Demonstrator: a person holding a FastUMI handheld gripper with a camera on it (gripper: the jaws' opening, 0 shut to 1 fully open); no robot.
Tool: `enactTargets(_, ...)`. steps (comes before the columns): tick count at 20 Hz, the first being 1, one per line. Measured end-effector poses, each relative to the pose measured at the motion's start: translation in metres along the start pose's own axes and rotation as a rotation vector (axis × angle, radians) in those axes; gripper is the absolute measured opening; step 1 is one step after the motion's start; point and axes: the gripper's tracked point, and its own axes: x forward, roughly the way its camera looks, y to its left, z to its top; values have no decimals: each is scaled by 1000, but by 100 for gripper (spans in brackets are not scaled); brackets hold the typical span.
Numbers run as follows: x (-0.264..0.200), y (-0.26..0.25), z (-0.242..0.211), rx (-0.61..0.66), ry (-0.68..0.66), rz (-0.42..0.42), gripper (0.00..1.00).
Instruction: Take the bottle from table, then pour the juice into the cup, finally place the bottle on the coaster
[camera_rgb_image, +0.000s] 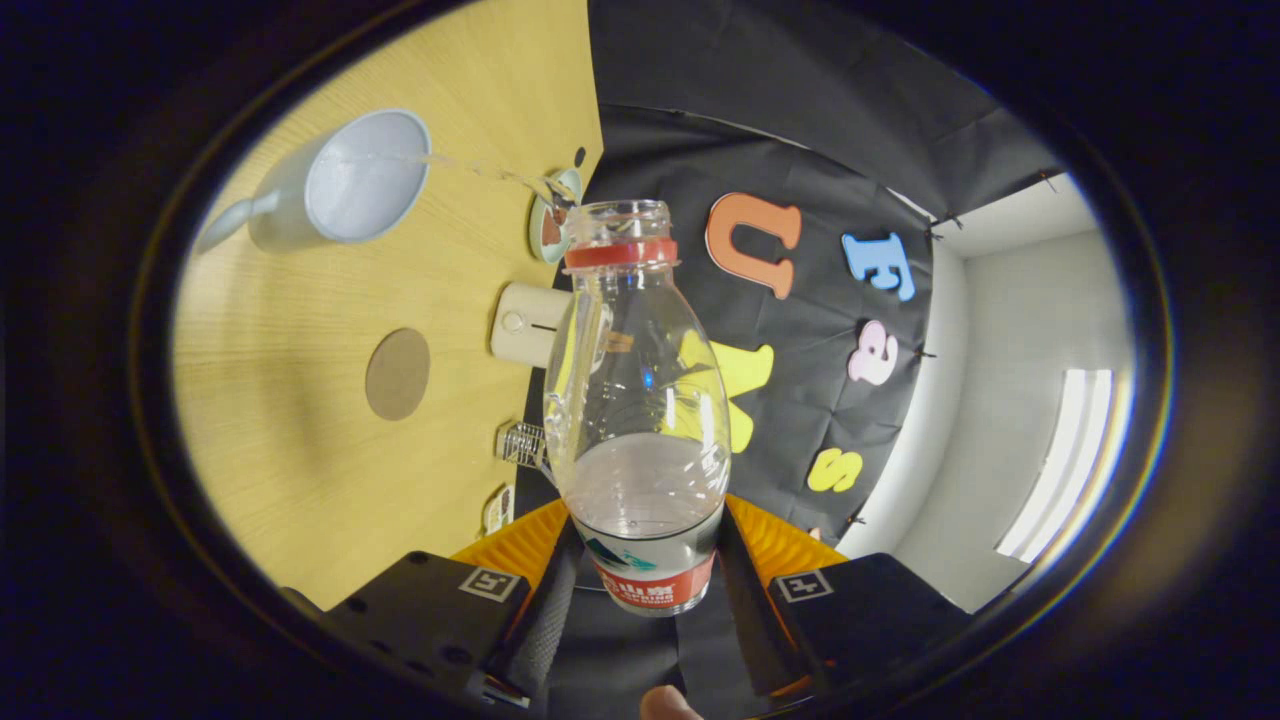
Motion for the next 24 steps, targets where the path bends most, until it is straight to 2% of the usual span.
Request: enactTargets(24, 6, -20, -9, -91, 19, -34, 78)
